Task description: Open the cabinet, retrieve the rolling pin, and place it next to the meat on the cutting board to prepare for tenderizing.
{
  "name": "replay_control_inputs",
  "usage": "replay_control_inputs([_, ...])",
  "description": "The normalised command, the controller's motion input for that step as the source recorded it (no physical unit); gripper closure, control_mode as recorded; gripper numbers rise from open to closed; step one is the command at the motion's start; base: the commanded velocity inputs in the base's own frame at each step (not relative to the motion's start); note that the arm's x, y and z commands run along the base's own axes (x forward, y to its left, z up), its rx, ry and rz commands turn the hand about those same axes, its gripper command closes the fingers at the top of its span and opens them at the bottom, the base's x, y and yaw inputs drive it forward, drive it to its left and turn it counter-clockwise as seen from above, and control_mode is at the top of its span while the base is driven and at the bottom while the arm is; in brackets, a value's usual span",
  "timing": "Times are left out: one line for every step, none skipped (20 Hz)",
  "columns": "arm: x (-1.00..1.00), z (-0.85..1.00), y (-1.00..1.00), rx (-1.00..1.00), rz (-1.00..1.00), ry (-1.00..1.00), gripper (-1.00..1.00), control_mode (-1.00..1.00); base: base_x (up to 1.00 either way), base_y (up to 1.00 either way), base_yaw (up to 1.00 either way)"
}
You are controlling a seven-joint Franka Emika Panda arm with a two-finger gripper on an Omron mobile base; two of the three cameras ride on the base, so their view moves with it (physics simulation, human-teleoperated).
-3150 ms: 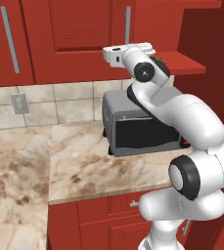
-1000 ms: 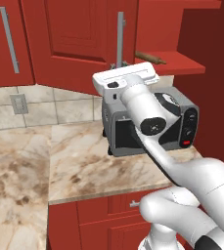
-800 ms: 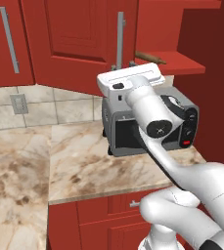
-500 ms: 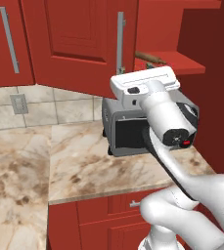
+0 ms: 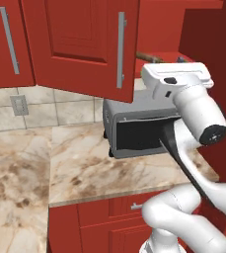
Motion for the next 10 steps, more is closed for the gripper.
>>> replay_control_inputs([-0.16,0.38,-0.40,0.13,0.00,0.12,-1.00,-1.00,0.00,0.00,0.00])
replay_control_inputs([-0.05,0.34,-0.29,0.14,0.00,0.15,-1.00,-1.00,0.00,0.00,0.00])
replay_control_inputs([0.00,0.32,-0.19,0.15,0.01,0.17,-1.00,-1.00,0.00,0.00,0.00])
replay_control_inputs([0.09,0.24,-0.12,0.17,0.04,0.17,-1.00,-1.00,0.00,0.00,0.00])
replay_control_inputs([0.32,0.19,0.00,0.11,0.12,0.29,-1.00,-1.00,0.00,0.00,0.00])
replay_control_inputs([0.40,0.11,0.00,0.12,0.14,0.33,-1.00,-1.00,0.00,0.00,0.00])
replay_control_inputs([0.46,0.06,0.00,0.12,0.15,0.36,-1.00,-1.00,0.00,0.00,0.00])
replay_control_inputs([0.39,0.00,0.00,0.12,0.16,0.36,-1.00,-1.00,0.00,0.00,0.00])
replay_control_inputs([0.37,0.00,0.00,0.11,0.17,0.36,-1.00,-1.00,0.00,0.00,0.00])
replay_control_inputs([0.34,0.00,0.00,0.12,0.17,0.36,-1.00,-1.00,0.00,0.00,0.00])
